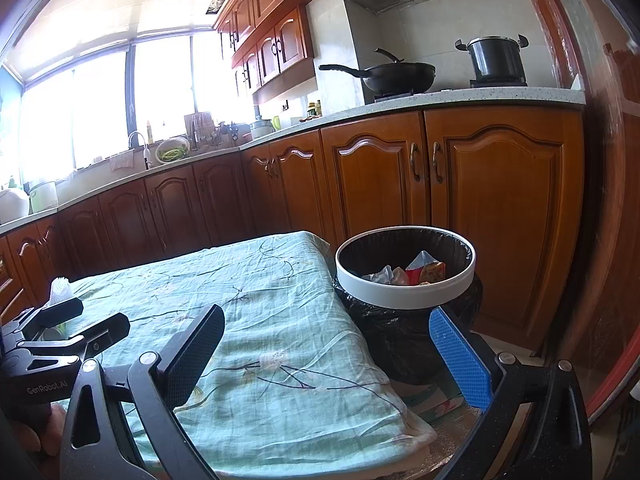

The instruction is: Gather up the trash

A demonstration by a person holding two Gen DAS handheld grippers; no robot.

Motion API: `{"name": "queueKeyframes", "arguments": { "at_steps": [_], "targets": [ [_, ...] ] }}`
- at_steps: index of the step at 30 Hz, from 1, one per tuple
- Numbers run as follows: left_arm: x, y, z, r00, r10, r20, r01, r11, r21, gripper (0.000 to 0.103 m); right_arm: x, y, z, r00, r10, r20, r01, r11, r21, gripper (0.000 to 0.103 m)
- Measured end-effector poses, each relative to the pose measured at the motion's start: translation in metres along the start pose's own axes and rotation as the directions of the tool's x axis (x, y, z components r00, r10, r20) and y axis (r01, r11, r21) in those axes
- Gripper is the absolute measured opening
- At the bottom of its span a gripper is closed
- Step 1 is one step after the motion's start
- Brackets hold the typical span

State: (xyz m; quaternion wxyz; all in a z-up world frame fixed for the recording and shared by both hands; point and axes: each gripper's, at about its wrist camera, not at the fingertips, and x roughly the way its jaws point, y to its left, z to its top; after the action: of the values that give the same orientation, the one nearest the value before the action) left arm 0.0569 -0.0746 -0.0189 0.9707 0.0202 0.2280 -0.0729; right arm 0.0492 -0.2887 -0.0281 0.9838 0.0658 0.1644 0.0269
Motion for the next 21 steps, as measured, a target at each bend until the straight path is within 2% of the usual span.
{"name": "queueKeyframes", "arguments": {
  "at_steps": [21],
  "targets": [
    [0.0043,0.0029,0.0005,1.0,-0.011,-0.005,0.011,1.0,0.01,0.103,0.0002,0.0008,0.0002,1.0,0.0,-0.004,0.0,1.0,0.002,0.103]
  ]
}}
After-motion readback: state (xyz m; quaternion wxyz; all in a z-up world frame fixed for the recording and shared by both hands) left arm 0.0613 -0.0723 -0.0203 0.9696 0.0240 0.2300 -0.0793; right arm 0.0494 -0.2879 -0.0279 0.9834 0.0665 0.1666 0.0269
